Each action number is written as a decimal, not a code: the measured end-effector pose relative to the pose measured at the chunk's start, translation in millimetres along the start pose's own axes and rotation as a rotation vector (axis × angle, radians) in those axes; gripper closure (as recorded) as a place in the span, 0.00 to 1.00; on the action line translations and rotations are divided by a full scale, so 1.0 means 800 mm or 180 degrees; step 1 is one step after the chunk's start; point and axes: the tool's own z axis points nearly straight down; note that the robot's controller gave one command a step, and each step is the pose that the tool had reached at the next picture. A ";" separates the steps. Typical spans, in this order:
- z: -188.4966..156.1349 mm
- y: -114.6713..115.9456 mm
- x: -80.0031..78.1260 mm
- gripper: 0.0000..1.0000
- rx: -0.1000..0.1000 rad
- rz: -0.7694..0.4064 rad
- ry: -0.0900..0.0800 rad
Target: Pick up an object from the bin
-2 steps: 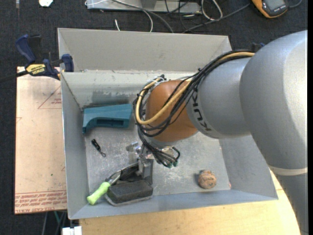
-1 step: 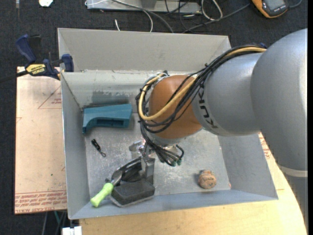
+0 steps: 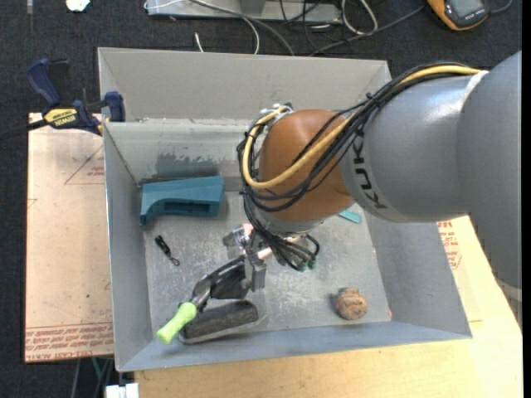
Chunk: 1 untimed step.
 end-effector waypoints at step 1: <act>-0.042 0.000 -0.002 1.00 0.0002 0.0001 -0.0018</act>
Offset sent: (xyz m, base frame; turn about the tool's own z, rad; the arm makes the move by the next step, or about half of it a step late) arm 0.0008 0.0002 0.1078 0.0003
